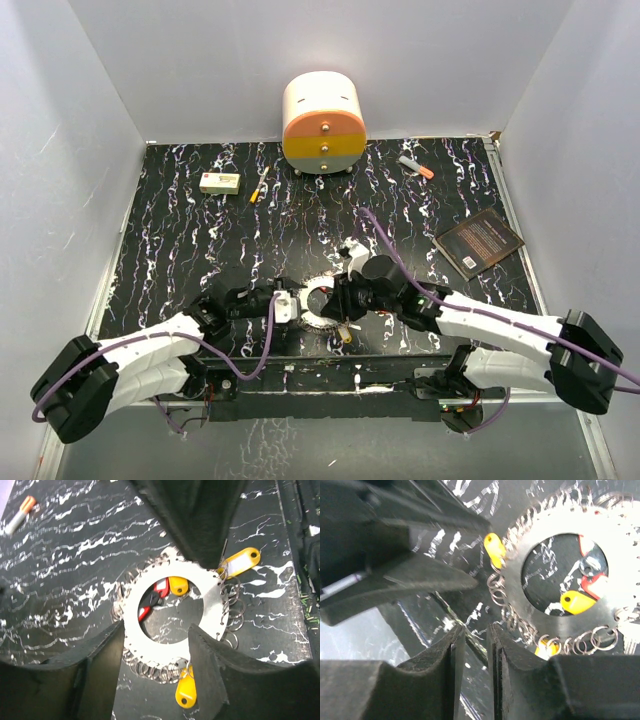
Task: Put the keys on the keyring
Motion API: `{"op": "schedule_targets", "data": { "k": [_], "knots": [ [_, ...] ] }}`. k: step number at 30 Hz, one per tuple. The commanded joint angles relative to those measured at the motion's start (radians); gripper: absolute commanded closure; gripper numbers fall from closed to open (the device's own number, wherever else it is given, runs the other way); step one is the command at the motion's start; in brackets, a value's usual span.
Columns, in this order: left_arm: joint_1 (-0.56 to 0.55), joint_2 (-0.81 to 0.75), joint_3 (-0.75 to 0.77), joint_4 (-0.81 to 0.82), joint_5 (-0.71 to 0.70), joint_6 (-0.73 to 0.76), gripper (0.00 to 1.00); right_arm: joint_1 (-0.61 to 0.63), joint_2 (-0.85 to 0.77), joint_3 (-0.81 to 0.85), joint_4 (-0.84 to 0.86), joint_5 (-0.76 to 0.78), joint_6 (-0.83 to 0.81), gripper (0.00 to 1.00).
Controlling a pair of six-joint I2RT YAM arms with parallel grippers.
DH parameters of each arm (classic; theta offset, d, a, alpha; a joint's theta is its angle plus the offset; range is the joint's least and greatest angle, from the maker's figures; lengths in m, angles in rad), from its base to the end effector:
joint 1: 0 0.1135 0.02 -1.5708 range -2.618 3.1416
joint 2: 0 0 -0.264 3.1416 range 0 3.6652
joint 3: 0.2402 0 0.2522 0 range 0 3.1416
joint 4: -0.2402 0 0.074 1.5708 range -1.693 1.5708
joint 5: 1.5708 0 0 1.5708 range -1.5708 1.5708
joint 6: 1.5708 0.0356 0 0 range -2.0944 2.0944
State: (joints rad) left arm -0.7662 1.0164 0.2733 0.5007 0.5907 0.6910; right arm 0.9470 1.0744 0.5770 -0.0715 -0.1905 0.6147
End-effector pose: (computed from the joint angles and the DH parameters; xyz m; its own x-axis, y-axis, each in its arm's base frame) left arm 0.1322 -0.1547 0.1915 0.4820 0.2707 -0.8333 0.8542 0.0662 0.5157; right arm 0.1289 0.1906 0.2228 -0.7704 -0.1011 -0.6294 -0.5457 0.6150 0.5692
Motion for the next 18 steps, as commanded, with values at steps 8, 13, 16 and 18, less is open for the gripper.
{"op": "schedule_targets", "data": {
  "k": [8, 13, 16, 18],
  "knots": [
    [0.04, -0.058, -0.016, -0.029, -0.03, -0.038, 0.34, 0.012, 0.204, 0.044, -0.015, -0.06, -0.01, 0.67],
    [0.04, -0.073, -0.025, -0.035, -0.025, -0.042, 0.26, 0.024, 0.273, 0.074, -0.008, -0.054, 0.006, 0.67],
    [0.04, -0.08, -0.023, -0.042, -0.022, -0.045, 0.26, 0.027, 0.287, 0.075, -0.008, -0.048, 0.011, 0.67],
    [0.041, -0.082, -0.025, -0.037, -0.02, -0.046, 0.26, 0.026, 0.294, 0.077, -0.007, -0.043, 0.013, 0.67]
  ]
}}
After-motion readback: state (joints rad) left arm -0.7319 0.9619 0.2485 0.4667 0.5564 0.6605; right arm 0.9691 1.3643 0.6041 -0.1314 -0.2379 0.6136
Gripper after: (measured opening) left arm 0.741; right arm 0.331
